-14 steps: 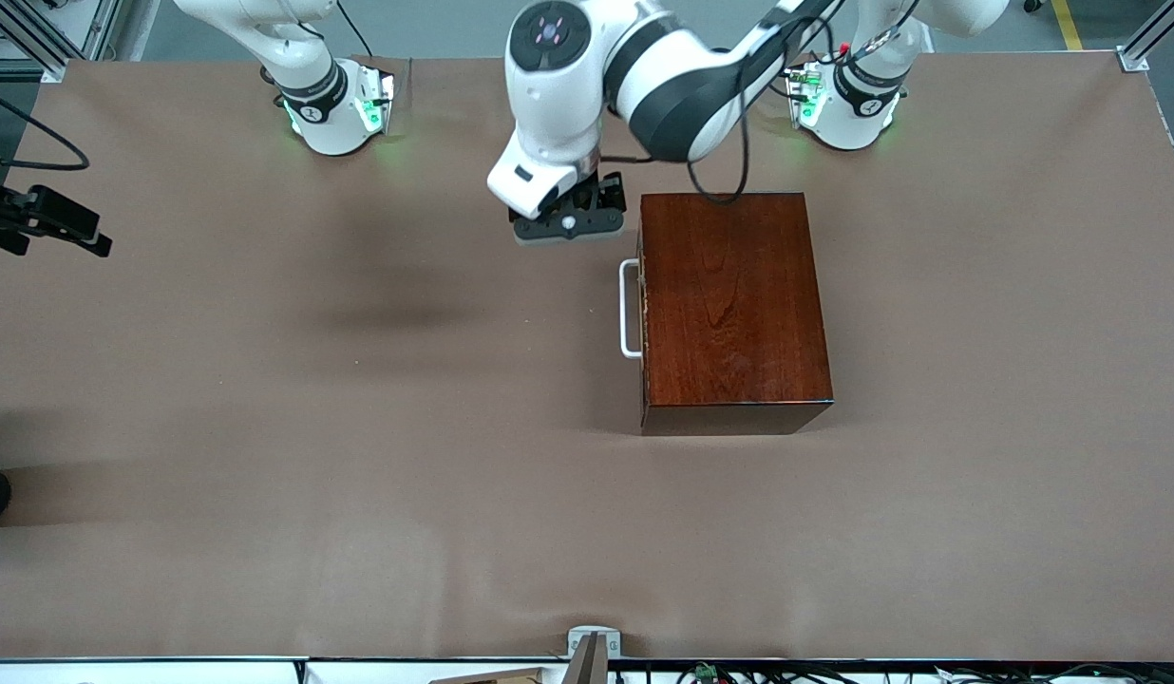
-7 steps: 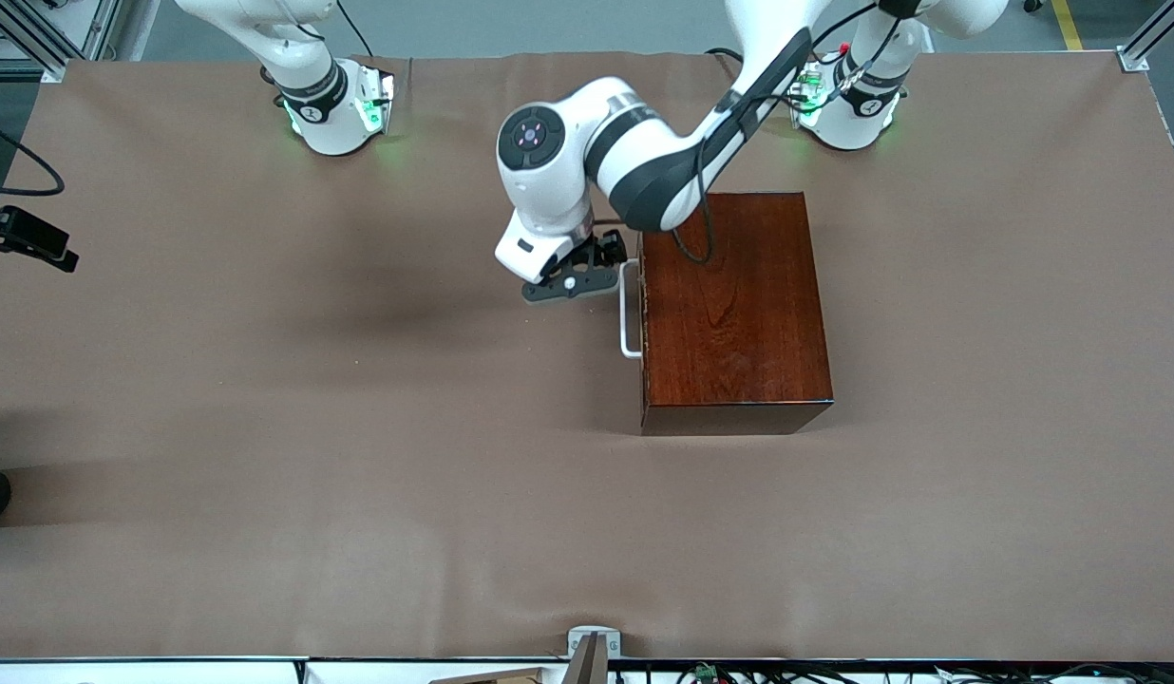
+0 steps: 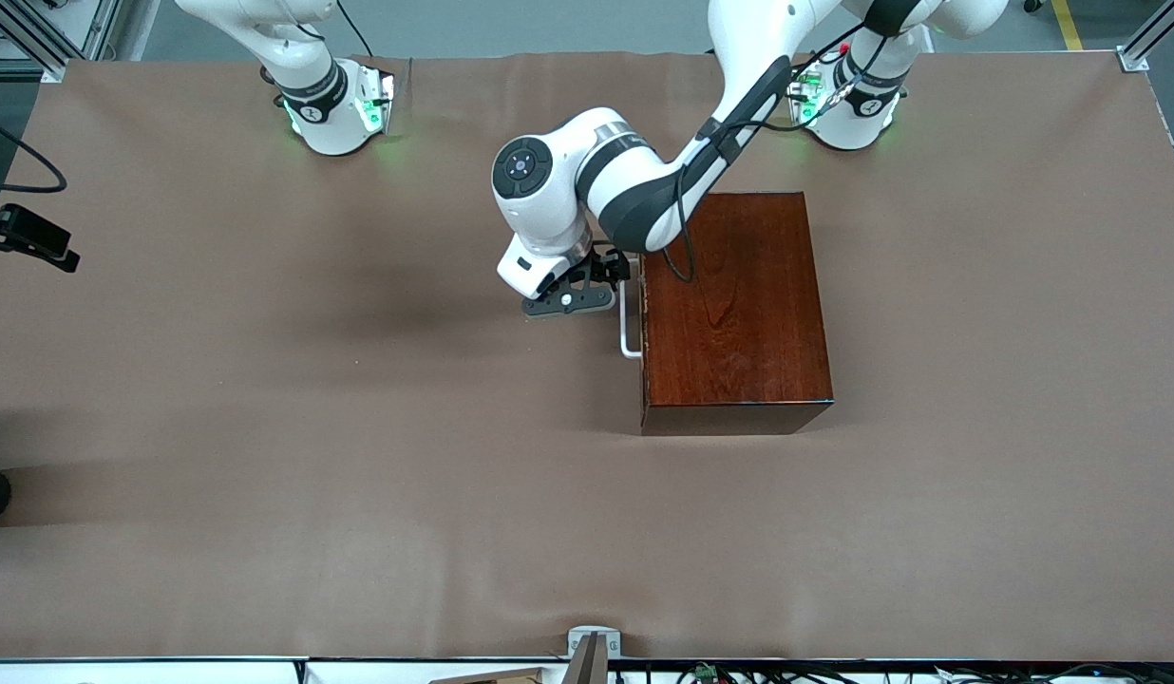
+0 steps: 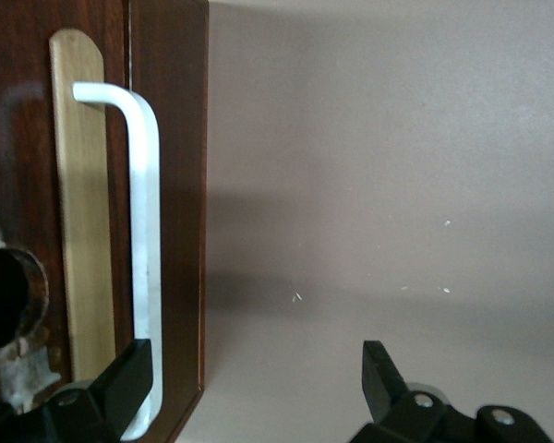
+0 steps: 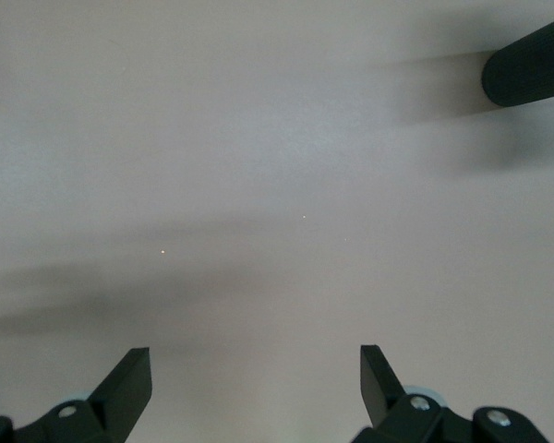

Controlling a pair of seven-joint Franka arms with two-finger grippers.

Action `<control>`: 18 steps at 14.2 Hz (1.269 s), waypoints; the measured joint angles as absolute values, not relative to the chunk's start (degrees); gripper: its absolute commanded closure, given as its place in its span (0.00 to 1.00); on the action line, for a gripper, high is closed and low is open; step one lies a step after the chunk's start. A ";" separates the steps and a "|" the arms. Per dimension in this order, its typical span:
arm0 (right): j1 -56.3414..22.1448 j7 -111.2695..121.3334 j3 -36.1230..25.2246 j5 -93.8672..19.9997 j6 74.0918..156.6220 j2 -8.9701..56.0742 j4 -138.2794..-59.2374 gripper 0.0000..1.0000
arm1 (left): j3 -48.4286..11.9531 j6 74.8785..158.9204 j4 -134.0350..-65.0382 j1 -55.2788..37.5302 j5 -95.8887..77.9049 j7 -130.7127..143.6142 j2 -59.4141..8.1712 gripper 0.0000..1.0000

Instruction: Open drawer, take yellow block, close drawer

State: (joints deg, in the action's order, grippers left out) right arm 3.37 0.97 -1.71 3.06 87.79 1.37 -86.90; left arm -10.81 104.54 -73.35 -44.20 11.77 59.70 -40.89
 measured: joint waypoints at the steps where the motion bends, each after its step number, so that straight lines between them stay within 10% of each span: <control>1: 3.18 0.93 -1.61 3.06 87.81 1.43 -86.90 0.00 | -10.81 104.45 -73.41 -44.21 12.50 59.67 -40.98 0.00; 18: 3.05 -8.83 -1.57 -0.69 89.28 10.42 -86.50 0.00 | -10.95 106.67 -73.53 -45.67 15.82 59.02 -43.53 0.00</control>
